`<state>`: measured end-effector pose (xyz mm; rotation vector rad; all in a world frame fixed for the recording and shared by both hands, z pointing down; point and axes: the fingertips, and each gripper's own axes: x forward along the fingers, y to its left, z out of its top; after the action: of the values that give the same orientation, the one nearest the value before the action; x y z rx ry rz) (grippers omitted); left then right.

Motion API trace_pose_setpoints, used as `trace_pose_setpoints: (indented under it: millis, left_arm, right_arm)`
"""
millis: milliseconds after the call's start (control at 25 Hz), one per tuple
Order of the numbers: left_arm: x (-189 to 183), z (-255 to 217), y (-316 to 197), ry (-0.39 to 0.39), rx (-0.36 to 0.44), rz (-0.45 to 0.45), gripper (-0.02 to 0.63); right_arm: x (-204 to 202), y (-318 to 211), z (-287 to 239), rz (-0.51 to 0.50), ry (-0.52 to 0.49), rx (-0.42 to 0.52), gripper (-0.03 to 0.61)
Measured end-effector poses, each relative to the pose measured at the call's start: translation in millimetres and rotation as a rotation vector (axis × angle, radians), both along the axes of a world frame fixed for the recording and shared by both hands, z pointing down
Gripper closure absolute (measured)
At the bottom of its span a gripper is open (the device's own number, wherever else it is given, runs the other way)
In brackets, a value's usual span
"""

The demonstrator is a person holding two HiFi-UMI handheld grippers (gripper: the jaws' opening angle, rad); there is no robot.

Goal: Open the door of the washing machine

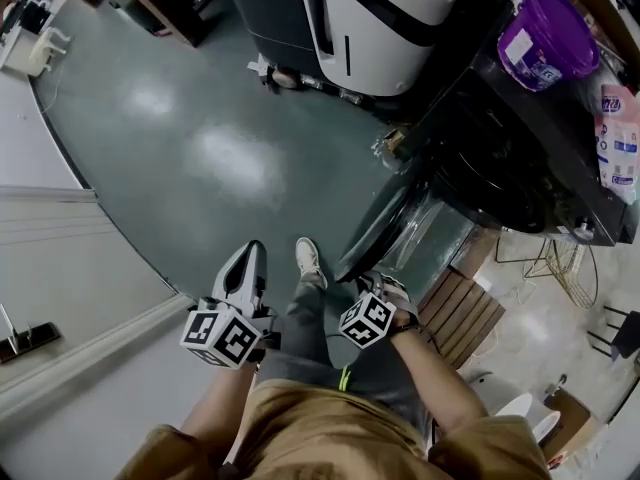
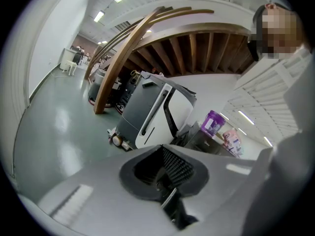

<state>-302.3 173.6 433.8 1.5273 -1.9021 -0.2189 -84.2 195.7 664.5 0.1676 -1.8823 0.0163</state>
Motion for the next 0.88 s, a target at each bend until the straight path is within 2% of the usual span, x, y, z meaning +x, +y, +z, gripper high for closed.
trace_pose_setpoints:
  millis: [520, 880]
  left_arm:
    - [-62.0, 8.7, -2.9, 0.014, -0.053, -0.05, 0.554]
    - [-81.5, 19.6, -33.2, 0.025, -0.057, -0.013, 0.554]
  right_arm:
    - [-95.8, -19.8, -2.2, -0.092, -0.05, 0.034, 0.538]
    - [-139.8, -86.0, -6.2, -0.058, -0.072, 0.116, 0.538]
